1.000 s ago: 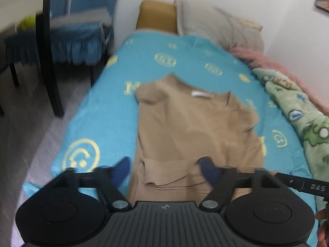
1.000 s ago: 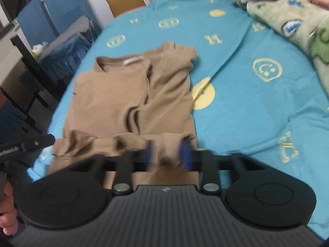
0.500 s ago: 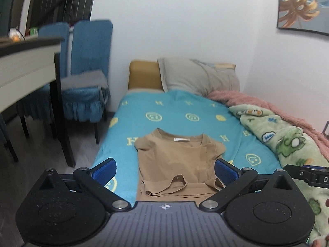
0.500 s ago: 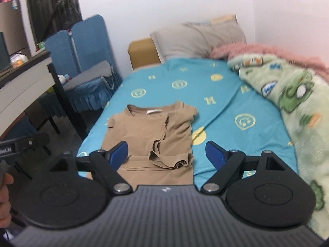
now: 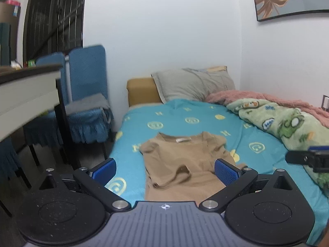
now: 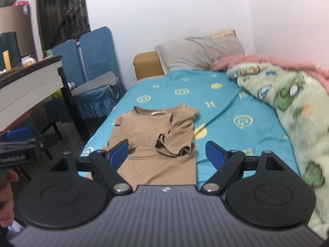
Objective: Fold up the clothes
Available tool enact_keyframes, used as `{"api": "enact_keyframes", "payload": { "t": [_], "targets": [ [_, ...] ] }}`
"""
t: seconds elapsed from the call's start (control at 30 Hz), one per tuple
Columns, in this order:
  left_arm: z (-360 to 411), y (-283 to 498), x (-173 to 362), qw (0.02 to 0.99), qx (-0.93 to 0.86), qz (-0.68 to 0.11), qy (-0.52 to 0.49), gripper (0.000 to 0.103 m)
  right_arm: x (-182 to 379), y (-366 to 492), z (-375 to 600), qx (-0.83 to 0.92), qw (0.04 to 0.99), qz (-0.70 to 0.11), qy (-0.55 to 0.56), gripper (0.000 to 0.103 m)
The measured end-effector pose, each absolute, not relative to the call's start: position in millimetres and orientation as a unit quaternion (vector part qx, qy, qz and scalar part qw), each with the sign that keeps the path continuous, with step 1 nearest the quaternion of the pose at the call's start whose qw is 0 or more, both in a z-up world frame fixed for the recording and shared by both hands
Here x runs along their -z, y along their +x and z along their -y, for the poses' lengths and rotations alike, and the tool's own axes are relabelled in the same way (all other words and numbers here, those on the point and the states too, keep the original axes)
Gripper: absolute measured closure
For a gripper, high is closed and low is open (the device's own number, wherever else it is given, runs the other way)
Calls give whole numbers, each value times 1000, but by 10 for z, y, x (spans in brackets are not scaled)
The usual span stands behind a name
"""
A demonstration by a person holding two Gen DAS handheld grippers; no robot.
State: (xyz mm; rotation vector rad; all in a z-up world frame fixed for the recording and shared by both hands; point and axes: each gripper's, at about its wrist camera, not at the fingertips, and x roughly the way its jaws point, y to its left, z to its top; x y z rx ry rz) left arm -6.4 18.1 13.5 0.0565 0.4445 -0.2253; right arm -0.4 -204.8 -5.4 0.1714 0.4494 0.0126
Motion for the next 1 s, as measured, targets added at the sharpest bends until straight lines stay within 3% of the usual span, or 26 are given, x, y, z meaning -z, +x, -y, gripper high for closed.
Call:
{"api": "enact_keyframes", "payload": {
  "t": [0.37,0.57,0.8,1.0],
  "targets": [
    [-400,636,625,854,141,-472,-166,0,204,104,2040,9,959,-267,92,19],
    [-421,936,1095,790,149,-535,-259,0,294,152,2041,24,952,-291,92,19],
    [-709,1013,1333,777,120,-509,-350,1,383,229,2062,30,945,-313,91,19],
    [-1043,917,1487,757,88,-466,-449,10,706,324,2218,12,898,-368,240,19]
  ]
}}
